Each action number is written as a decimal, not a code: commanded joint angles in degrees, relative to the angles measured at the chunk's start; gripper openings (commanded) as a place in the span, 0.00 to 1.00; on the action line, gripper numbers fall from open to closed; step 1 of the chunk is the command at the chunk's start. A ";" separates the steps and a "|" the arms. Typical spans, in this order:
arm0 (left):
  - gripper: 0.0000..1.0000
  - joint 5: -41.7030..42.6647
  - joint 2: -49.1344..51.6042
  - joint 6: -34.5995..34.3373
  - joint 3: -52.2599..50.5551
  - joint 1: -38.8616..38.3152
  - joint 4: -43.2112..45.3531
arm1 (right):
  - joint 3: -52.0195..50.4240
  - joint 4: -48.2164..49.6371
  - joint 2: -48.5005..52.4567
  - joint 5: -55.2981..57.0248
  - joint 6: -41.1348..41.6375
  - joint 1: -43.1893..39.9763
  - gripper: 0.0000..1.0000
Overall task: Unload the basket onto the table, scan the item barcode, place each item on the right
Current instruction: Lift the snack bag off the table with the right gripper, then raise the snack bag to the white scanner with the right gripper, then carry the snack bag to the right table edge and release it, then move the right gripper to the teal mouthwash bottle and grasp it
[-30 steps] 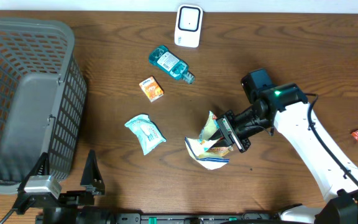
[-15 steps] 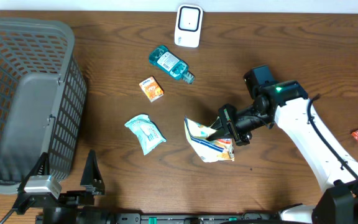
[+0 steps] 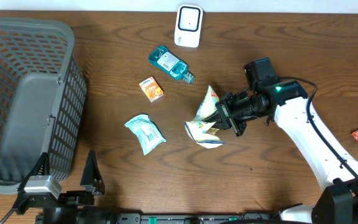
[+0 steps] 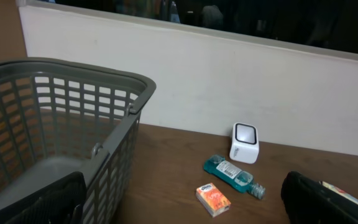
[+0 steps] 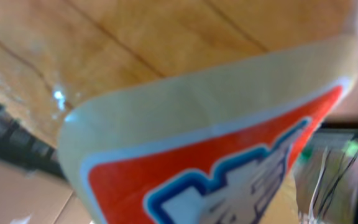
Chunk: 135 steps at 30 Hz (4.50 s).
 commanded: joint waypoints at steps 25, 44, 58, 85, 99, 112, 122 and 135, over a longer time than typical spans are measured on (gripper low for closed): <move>0.98 -0.33 -0.11 0.92 -0.20 -0.24 0.26 | 0.57 75.76 20.22 54.99 6.05 6.05 0.01; 0.98 -0.33 -0.11 0.94 -1.25 -0.24 1.27 | 44.04 74.51 52.33 62.34 -6.12 7.23 0.01; 0.98 -0.33 -0.11 0.94 -1.27 -0.22 1.33 | 48.24 79.91 55.95 65.59 -24.20 9.92 0.01; 0.98 -0.33 -0.11 0.94 -1.27 -0.22 1.18 | 40.50 -4.44 29.09 84.30 -36.52 -29.00 0.01; 0.98 -0.33 -0.11 0.94 -1.27 -0.24 1.31 | 27.10 8.33 29.09 62.64 -43.25 -45.00 0.99; 0.98 -0.33 -0.11 0.92 -1.27 -0.24 1.31 | 36.04 -1.07 19.45 32.20 -44.44 -32.70 0.99; 0.98 -0.33 -0.11 0.92 -1.27 -0.24 1.25 | 35.89 6.05 23.96 32.26 -64.02 -5.27 0.99; 0.98 -0.33 -0.11 0.92 -1.27 -0.24 1.25 | 35.89 24.61 39.36 32.46 -72.52 7.41 0.99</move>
